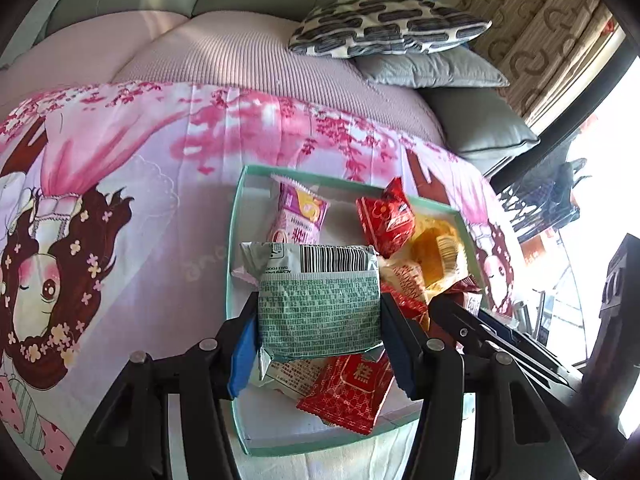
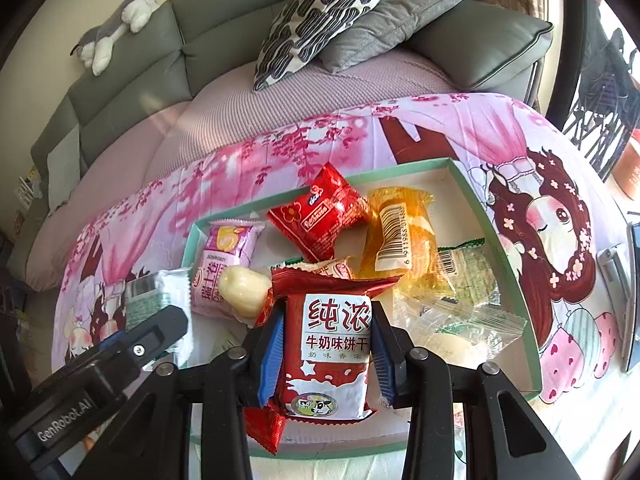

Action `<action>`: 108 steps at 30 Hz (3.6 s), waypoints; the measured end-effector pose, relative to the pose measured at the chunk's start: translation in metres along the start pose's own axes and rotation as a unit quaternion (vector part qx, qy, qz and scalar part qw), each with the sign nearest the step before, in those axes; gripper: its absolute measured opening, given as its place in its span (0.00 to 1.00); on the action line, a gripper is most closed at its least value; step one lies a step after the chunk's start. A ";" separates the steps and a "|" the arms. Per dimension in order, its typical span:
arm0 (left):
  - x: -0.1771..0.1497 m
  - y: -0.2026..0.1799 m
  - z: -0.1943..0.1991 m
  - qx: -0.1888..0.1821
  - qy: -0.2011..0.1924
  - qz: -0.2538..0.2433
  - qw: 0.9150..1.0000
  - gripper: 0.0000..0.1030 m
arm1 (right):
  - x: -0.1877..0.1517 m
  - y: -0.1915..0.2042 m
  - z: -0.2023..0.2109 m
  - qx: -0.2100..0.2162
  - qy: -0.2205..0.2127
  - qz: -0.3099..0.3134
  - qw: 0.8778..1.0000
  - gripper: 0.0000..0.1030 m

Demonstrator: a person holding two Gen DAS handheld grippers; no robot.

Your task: Organize snacks

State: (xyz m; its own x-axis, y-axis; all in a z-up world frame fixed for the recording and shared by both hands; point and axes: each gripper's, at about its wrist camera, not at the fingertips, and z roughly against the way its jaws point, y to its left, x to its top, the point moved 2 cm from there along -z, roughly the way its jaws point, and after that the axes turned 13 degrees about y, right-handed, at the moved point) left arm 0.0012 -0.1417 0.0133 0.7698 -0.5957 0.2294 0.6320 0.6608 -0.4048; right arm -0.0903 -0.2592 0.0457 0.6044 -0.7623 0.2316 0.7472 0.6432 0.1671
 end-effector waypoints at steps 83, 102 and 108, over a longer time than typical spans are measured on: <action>-0.073 0.062 0.033 0.255 -0.027 0.055 0.965 0.91 | -0.068 0.013 0.017 -0.039 -0.046 0.049 0.997 1.00; -0.070 0.067 0.028 0.224 -0.005 0.062 0.973 0.91 | -0.067 0.010 0.013 -0.032 -0.039 0.052 0.997 1.00; -0.069 0.065 0.027 0.230 -0.004 0.056 0.972 0.91 | -0.068 0.011 0.012 -0.031 -0.037 0.055 0.997 1.00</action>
State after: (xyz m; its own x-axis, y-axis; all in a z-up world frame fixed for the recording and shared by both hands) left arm -0.0087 -0.0451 -0.0052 0.8353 -0.5066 0.2137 0.5166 0.8562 0.0109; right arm -0.1264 -0.1993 0.0432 0.6631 -0.6784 0.3163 0.6948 0.7151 0.0772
